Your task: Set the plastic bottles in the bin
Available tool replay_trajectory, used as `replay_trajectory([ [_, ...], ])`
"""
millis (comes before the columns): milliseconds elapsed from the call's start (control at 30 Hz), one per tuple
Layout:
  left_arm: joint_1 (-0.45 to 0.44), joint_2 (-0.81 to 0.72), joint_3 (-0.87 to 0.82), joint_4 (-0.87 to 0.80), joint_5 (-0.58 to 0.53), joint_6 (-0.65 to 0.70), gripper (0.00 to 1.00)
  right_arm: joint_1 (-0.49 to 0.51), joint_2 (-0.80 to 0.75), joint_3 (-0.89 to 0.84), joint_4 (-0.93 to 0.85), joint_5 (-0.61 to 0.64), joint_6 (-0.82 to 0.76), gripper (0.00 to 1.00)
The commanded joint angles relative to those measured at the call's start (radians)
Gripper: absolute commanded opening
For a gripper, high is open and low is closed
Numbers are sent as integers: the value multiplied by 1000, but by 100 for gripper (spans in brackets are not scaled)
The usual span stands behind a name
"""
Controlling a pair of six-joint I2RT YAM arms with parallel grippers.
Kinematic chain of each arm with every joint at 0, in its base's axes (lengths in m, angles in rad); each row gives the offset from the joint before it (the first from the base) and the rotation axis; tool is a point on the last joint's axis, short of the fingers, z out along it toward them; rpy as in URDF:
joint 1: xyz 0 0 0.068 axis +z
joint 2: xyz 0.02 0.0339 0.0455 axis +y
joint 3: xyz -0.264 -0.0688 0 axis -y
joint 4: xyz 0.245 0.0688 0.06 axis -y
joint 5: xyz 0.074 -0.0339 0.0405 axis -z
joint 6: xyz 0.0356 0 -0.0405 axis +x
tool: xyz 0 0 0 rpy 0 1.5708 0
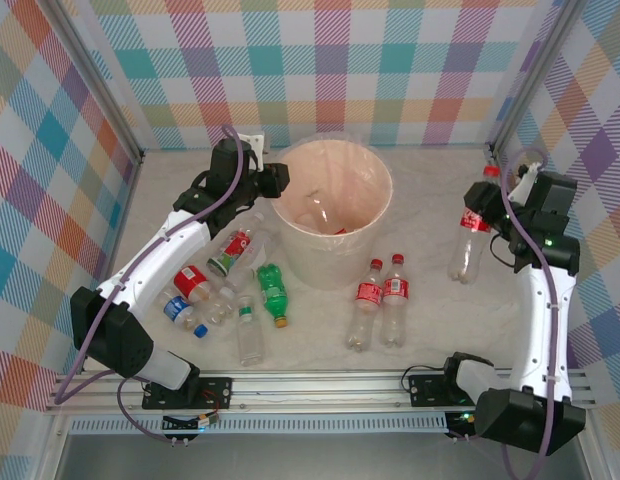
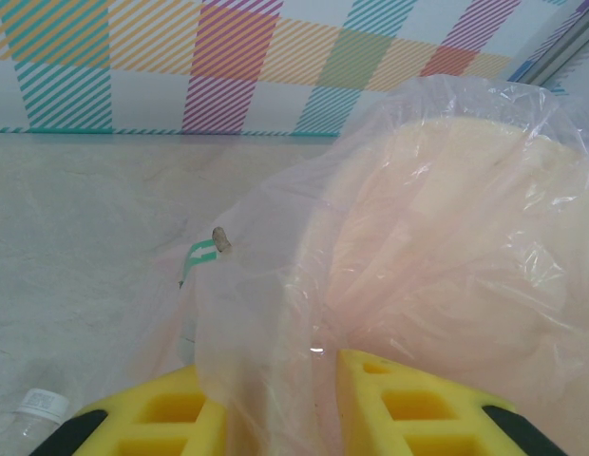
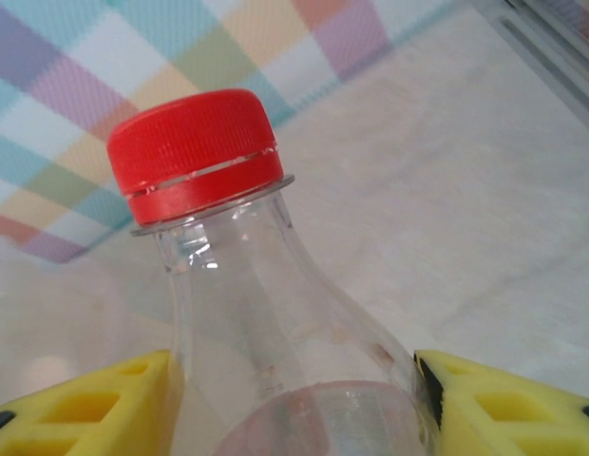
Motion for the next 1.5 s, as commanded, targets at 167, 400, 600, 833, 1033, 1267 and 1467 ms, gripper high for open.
replay_trajectory([
  [167, -28, 55, -38, -156, 29, 26, 29, 200, 83, 313, 105, -31, 60, 57],
  [400, -36, 46, -36, -157, 27, 29, 29, 452, 249, 522, 162, -9, 46, 56],
  [600, -43, 50, -36, -157, 29, 28, 29, 658, 422, 697, 172, 16, 2, 56],
  [833, -46, 50, -35, -158, 27, 27, 29, 791, 664, 958, 46, -4, -70, 56],
  [1033, -46, 40, -35, -159, 15, 29, 29, 811, 744, 953, -25, -4, -100, 56],
  [1267, -46, 43, -35, -161, 12, 30, 29, 824, 781, 861, -96, -48, -195, 56],
  [1467, -46, 40, -34, -163, 6, 35, 29, 828, 727, 665, -35, -38, -244, 56],
])
